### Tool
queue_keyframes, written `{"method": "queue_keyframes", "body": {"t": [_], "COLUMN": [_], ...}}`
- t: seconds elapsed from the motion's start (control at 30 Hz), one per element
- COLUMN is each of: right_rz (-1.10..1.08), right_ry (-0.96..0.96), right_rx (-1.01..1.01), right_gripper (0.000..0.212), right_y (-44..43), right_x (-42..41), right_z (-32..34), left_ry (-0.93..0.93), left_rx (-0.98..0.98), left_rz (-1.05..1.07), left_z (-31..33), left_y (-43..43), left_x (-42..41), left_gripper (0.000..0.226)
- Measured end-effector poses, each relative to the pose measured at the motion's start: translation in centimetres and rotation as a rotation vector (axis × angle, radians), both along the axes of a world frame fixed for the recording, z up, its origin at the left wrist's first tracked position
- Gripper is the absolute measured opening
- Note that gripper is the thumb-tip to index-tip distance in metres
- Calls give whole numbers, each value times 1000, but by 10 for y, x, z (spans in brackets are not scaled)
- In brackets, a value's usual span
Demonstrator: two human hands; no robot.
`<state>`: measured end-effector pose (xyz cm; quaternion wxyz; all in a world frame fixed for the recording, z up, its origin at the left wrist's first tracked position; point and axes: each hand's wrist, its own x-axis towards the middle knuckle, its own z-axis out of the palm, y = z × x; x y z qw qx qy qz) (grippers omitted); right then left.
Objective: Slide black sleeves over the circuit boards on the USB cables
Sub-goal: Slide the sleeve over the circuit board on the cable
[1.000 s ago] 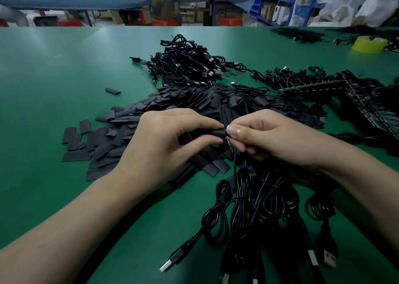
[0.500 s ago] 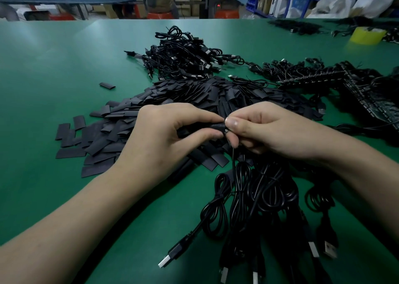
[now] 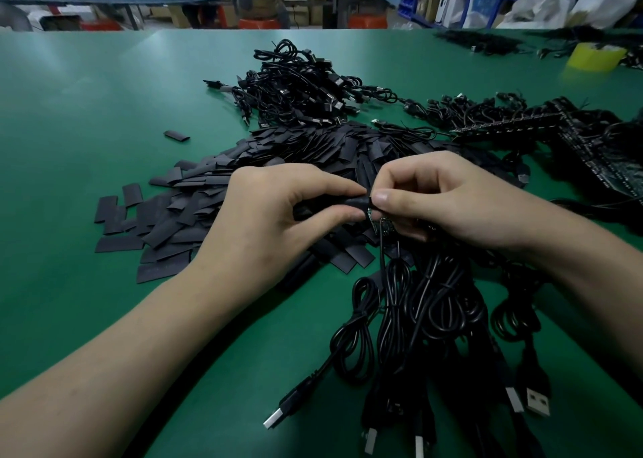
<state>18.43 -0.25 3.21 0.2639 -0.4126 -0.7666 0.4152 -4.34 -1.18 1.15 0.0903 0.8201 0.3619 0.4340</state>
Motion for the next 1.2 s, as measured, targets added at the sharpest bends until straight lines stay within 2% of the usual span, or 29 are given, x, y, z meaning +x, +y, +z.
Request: {"method": "queue_keyframes", "body": {"t": [0.17, 0.3, 0.43, 0.53, 0.73, 0.87, 1.0, 1.2], "right_rz": [-34, -74, -67, -66, -129, -123, -98, -106], "right_ry": [47, 88, 122, 117, 38, 123, 137, 92], "right_rx": [59, 125, 80, 99, 258, 173, 123, 156], "right_gripper": [22, 19, 14, 11, 7, 15, 3, 3], "right_y": [-2, -3, -4, -5, -5, -6, -6, -8], "right_x": [-3, -5, -4, -6, -10, -9, -8, -8], "right_z": [1, 2, 2, 1, 0, 2, 4, 8], "left_ry": [-50, -207, -345, -362, -313, -299, -306, -330], "left_rx": [35, 4, -74, -115, -200, -205, -225, -298], "left_rz": [48, 152, 179, 154, 97, 77, 55, -5], "left_z": [1, 1, 0, -1, -1, -1, -3, -6], "left_y": [2, 1, 2, 1, 1, 2, 4, 7], "left_x": [1, 1, 3, 6, 6, 5, 5, 4], "left_gripper": [22, 33, 27, 22, 43, 49, 55, 54]}}
